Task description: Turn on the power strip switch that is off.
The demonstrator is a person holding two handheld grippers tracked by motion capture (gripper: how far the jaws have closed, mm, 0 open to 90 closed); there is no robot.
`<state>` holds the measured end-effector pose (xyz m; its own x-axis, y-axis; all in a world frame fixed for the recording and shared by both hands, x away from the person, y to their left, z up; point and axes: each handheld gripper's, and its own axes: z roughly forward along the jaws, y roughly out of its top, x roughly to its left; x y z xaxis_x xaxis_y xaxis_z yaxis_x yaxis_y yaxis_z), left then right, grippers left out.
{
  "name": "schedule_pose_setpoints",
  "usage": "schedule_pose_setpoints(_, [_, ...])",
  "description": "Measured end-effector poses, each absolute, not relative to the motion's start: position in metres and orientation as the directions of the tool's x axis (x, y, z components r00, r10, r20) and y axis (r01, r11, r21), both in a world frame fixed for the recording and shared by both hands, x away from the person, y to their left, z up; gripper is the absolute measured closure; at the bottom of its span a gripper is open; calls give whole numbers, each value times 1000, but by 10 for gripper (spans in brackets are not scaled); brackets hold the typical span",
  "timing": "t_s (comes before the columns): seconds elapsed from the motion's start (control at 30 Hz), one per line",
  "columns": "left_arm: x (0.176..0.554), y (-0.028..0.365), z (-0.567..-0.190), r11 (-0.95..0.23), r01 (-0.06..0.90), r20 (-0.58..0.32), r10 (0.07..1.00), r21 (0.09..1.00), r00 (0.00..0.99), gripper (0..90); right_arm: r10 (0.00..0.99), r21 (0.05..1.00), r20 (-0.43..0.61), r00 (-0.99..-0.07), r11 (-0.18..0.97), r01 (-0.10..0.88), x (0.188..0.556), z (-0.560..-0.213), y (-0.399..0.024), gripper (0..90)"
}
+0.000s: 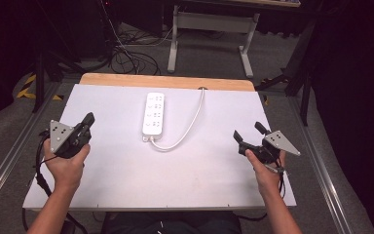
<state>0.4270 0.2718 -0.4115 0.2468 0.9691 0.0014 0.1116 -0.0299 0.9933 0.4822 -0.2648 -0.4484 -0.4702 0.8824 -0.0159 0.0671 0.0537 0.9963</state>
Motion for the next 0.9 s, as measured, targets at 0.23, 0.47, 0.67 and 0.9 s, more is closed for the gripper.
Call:
schedule_pose_setpoints(0.23, [443,269,-403,-59,176,6,958,983,287,900,884,995,-17,-466,58,75,484,-449,-266,102])
schedule_pose_setpoints(0.47, [462,264,-394,-101,218,29,950,971,312,900,886,996,-17,-464,57,73,483,-449,-265,104])
schedule_pose_setpoints(0.67, [481,254,-383,-175,248,84,938,953,336,900,881,995,-16,-472,60,79,485,-450,-264,109])
schedule_pose_setpoints(0.9, [503,240,-377,-240,281,127,921,929,368,900,881,995,-7,-473,53,84,486,-449,-266,111])
